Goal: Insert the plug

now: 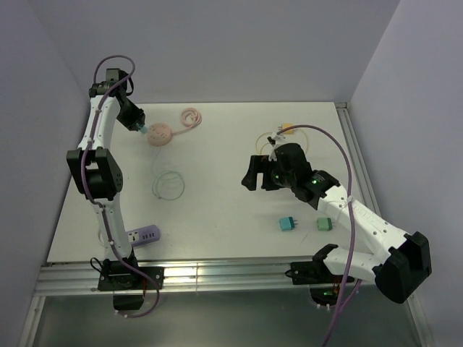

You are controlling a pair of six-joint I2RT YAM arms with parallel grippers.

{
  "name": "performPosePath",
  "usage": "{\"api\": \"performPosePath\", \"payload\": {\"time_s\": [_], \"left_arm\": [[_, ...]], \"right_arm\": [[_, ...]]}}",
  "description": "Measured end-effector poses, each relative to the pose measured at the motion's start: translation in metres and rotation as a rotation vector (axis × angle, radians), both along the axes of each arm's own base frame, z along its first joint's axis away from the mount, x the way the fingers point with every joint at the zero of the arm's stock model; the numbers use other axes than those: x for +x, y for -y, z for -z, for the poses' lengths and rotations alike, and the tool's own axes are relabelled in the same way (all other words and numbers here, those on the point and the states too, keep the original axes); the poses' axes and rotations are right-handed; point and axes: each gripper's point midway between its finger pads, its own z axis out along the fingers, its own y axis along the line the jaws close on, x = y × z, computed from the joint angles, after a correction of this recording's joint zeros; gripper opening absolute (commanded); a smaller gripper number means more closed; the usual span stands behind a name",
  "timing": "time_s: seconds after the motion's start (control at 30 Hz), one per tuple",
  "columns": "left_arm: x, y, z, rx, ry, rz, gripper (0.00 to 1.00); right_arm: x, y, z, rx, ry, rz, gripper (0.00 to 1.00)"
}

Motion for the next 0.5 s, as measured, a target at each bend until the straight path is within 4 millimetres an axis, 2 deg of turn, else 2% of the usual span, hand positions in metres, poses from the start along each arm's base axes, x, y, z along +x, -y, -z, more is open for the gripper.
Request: {"api": "performPosePath", "payload": {"time_s": [0.17, 0.27, 0.33, 0.5], "left_arm": [[-0.002, -0.004, 0.003, 0.016, -0.018, -0.017, 0.00], [0.006, -0.003, 0.006, 0.003, -0.020, -0.024, 0.00], [0.012, -0.002, 0.014, -0.006, -0.028, -0.035, 0.00], [0.010, 0.000, 0.046, -0.035, -0.105, -0.070, 0.00]], "right_arm": [[-0.002, -0.002, 0.001, 0.007, -0.013, -0.009, 0.92], [-0.003, -0.003, 0.008, -0.002, -0.041, -0.014, 0.91], [-0.005, -0.003, 0.014, -0.014, -0.064, -0.014, 0.91], [-0.006, -0.001, 0.020, -0.031, -0.093, -0.011, 0.91]]}}
